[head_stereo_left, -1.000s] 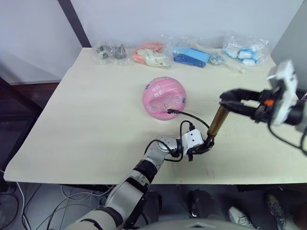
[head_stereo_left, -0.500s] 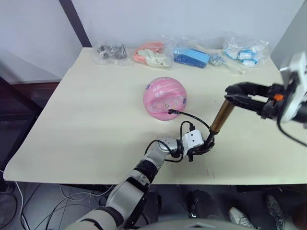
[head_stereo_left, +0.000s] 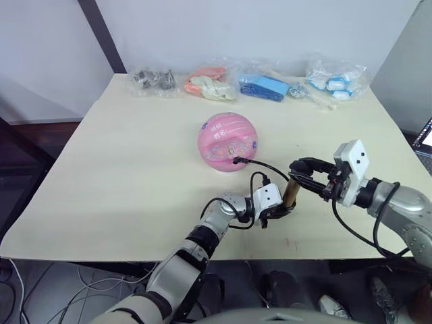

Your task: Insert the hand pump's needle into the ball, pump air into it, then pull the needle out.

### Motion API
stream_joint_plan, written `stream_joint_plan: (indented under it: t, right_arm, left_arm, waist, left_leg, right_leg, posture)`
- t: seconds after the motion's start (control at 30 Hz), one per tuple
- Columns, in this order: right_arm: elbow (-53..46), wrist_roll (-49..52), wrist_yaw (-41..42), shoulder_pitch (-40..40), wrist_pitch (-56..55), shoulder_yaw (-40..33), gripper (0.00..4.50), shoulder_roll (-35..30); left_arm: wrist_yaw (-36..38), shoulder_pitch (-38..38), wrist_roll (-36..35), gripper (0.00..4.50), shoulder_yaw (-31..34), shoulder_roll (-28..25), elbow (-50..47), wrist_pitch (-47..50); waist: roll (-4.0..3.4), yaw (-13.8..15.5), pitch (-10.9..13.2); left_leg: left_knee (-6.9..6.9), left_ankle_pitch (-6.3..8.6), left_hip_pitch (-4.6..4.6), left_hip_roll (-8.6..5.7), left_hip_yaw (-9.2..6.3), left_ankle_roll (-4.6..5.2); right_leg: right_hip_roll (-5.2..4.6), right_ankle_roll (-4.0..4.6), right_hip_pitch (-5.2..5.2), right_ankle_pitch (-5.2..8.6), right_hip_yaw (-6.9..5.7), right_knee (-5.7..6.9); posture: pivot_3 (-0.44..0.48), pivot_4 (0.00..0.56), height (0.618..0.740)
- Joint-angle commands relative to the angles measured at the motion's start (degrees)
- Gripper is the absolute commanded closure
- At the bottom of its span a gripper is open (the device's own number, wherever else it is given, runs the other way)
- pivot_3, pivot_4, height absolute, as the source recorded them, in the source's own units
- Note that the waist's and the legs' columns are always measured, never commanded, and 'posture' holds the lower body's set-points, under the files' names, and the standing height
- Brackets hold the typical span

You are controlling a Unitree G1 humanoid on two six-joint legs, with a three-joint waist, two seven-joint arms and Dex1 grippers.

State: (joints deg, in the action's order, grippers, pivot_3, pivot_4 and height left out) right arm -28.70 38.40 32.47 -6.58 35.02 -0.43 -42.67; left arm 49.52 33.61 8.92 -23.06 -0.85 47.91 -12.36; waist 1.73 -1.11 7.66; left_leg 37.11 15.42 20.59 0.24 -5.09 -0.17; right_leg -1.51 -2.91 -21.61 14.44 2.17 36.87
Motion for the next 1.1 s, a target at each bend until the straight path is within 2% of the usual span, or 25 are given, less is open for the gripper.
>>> stream_joint_plan:
  t: [0.03, 0.2, 0.27, 0.3, 0.37, 0.6, 0.73, 0.8, 0.87, 1.03, 1.1]
  right_arm:
    - [2.8, -2.4, 0.8, 3.3, 4.9, 3.0, 2.56, -1.3]
    - [-1.1, 8.3, 0.0, -4.0, 10.5, -9.2, 2.56, -3.7]
    - [-1.9, 12.6, -0.1, -8.0, 13.7, -13.3, 2.56, -5.9]
    - [-1.9, 15.0, -0.3, -10.3, 15.4, -15.3, 2.56, -7.2]
    - [-1.5, 19.5, -0.8, -14.6, 18.5, -18.3, 2.56, -9.6]
    - [2.4, 28.3, -1.6, -25.6, 24.9, -23.1, 2.56, -17.1]
    - [3.9, 31.5, -3.2, -30.5, 26.0, -23.6, 2.56, -18.6]
    - [3.6, 32.7, -4.6, -30.0, 26.2, -24.1, 2.56, -17.7]
    - [0.7, 30.2, -4.1, -25.5, 26.0, -23.2, 2.56, -18.0]
    - [-6.0, 18.4, -3.0, -11.1, 20.4, -14.7, 2.56, -16.1]
    - [-5.8, 14.2, -3.8, -5.9, 17.0, -10.8, 2.56, -12.6]
  left_arm:
    - [1.2, -1.3, 1.6, 3.42, -1.9, -0.3, 0.8, 0.5]
    - [1.1, -1.1, 1.6, 3.42, -1.9, -0.1, 1.2, 0.4]
    - [1.0, -1.2, 1.7, 3.42, -1.9, 0.0, 1.3, 0.3]
    - [1.0, -1.2, 1.7, 3.42, -1.9, 0.0, 1.4, 0.2]
    - [1.0, -1.2, 1.7, 3.42, -1.9, 0.0, 1.3, 0.2]
    - [1.1, -1.0, 1.8, 3.42, -1.7, 0.2, 1.9, 0.1]
    - [1.0, -1.1, 1.8, 3.42, -1.7, 0.2, 1.9, 0.1]
    - [0.9, -1.1, 1.7, 3.42, -1.6, 0.2, 1.8, 0.2]
    - [0.9, -1.2, 1.7, 3.42, -1.6, 0.1, 1.6, 0.3]
    - [0.8, -1.1, 1.6, 3.42, -1.5, 0.0, 1.6, 0.4]
    - [0.8, -1.2, 1.6, 3.42, -1.6, 0.0, 1.5, 0.5]
  waist:
    - [0.0, 0.0, 0.0]
    - [-0.28, 0.2, 0.3]
    - [-0.56, 0.3, 0.6]
    - [-0.95, 0.3, 1.0]
    - [-1.05, 0.4, 1.0]
    - [-1.04, 0.5, 1.0]
    - [-1.03, 0.4, 1.1]
    - [-1.0, 0.5, 1.1]
    - [-1.0, 0.5, 1.1]
    - [-0.79, 0.5, 0.9]
    - [-0.51, 0.4, 0.7]
  left_leg:
    - [0.0, 0.0, 0.0, 0.0, 0.0, 0.0]
    - [0.03, 0.0, 0.13, -0.04, 0.0, 0.0]
    - [0.03, 0.0, 0.17, -0.09, 0.0, 0.0]
    - [0.05, 0.0, 0.21, -0.12, 0.01, 0.0]
    - [0.08, -0.01, 0.47, -0.23, 0.06, 0.01]
    - [0.24, -0.01, 1.26, -0.35, 0.0, 0.01]
    - [0.28, -0.01, 1.27, -0.43, 0.03, 0.01]
    - [0.27, -0.01, 1.27, -0.43, 0.05, 0.01]
    - [0.27, -0.01, 1.29, -0.42, 0.01, 0.01]
    - [0.24, -0.01, 1.23, -0.43, 0.01, 0.01]
    - [0.25, -0.01, 1.15, -0.42, 0.02, 0.01]
  right_leg:
    - [0.0, 0.0, 0.0, 0.0, 0.0, 0.0]
    - [-0.07, 0.0, -0.07, -0.01, 0.01, -0.01]
    - [-0.13, 0.0, -0.09, -0.02, 0.01, -0.01]
    - [-0.17, 0.03, -0.11, -0.04, 0.01, -0.01]
    - [-0.29, 0.09, -0.35, -0.12, 0.05, 0.0]
    - [-0.41, 0.12, -1.01, -0.23, -0.02, 0.01]
    - [-0.49, 0.08, -1.03, -0.25, 0.03, 0.02]
    - [-0.49, 0.07, -1.04, -0.25, 0.05, 0.02]
    - [-0.48, 0.07, -1.06, -0.25, 0.02, 0.02]
    - [-0.48, 0.06, -0.99, -0.25, 0.02, 0.03]
    - [-0.47, 0.04, -0.91, -0.24, 0.03, 0.03]
  posture:
    - [0.0, 0.15, 0.74]
    - [0.0, 0.15, 0.74]
    - [0.0, 0.15, 0.74]
    - [0.0, 0.15, 0.74]
    - [0.0, 0.15, 0.74]
    - [0.0, 0.15, 0.74]
    - [0.0, 0.15, 0.74]
    - [0.0, 0.15, 0.74]
    - [0.0, 0.15, 0.74]
    - [0.0, 0.15, 0.74]
    - [0.0, 0.15, 0.74]
